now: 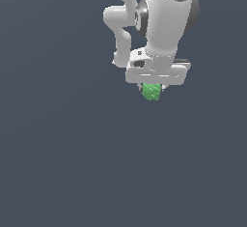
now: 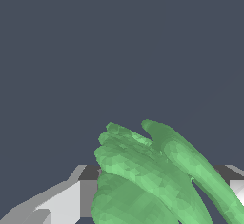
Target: Pick up the object and move it to a goal position.
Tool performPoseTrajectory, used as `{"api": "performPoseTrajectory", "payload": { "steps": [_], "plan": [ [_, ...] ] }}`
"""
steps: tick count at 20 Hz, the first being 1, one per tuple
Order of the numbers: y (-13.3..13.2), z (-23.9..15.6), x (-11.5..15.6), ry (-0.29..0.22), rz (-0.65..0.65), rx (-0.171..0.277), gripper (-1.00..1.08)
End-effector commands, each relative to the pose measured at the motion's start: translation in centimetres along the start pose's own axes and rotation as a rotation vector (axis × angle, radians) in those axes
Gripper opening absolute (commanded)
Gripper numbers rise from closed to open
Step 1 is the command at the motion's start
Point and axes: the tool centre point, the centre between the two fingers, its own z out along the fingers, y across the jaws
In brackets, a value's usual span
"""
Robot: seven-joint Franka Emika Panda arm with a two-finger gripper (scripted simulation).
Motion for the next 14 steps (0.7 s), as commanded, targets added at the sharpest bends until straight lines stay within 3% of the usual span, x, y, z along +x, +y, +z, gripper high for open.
{"api": "performPoseTrajectory", "payload": {
  "steps": [1,14],
  "plan": [
    [-0.1,-2.8,-1.3,0.000,0.000,0.000,-1.00],
    [-0.5,-14.5,-6.1,0.000,0.000,0.000,-1.00]
  ]
}}
